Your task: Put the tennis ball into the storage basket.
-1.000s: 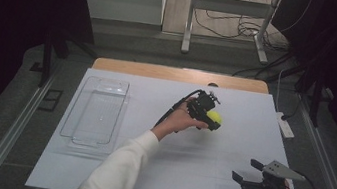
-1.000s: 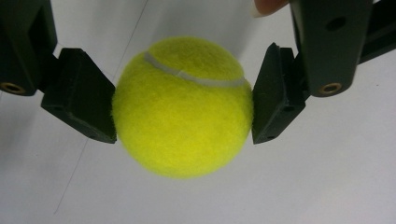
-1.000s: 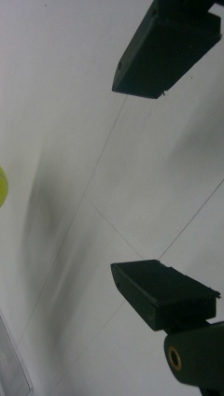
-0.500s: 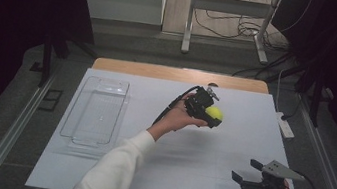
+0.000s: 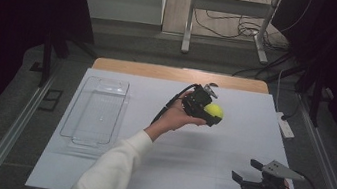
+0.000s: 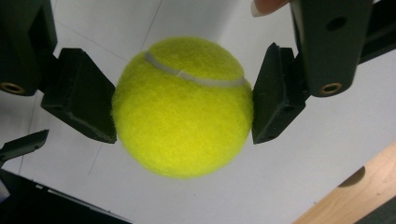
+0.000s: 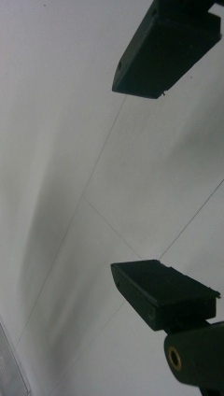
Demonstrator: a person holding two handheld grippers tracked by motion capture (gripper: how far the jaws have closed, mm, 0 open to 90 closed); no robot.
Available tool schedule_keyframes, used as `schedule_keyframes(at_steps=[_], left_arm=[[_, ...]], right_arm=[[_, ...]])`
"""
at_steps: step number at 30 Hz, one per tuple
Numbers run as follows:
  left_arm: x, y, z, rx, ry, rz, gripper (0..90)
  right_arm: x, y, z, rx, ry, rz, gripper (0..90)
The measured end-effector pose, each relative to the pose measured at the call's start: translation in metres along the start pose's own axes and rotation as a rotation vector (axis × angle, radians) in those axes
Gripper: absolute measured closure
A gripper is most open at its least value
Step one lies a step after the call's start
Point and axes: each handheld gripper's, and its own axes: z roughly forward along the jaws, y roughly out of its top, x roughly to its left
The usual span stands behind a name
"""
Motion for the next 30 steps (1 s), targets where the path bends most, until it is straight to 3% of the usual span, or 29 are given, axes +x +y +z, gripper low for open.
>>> schedule_keyframes(at_steps=[22,30], left_arm=[[0.000,-0.004,-0.020,-0.070,0.036,-0.004,27.2],[0.005,-0.007,-0.027,-0.086,0.058,-0.024,27.2]], right_arm=[[0.000,0.000,0.000,-0.001,-0.003,0.001,11.9],[0.000,0.000,0.000,0.000,-0.004,0.000,11.9]])
